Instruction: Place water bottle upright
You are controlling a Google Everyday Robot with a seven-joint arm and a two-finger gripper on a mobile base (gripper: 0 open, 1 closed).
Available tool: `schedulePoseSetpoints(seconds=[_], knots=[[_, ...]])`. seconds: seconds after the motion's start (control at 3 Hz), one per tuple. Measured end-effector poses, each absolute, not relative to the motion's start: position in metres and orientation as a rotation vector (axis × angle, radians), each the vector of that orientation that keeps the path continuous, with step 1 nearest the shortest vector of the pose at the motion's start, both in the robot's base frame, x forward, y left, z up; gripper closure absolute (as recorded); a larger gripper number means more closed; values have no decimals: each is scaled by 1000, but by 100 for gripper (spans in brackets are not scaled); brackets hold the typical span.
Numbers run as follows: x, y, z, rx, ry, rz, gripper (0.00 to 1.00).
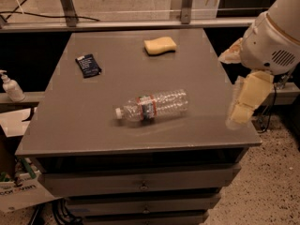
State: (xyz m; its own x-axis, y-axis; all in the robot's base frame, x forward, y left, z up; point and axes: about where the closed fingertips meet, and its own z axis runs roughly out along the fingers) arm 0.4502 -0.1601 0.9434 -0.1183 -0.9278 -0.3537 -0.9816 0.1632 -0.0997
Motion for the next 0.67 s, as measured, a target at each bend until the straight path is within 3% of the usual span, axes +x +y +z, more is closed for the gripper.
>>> schedulePoseSetpoints(seconds=[0.67], knots=[[445,-75,945,-1875,1901,426,0]])
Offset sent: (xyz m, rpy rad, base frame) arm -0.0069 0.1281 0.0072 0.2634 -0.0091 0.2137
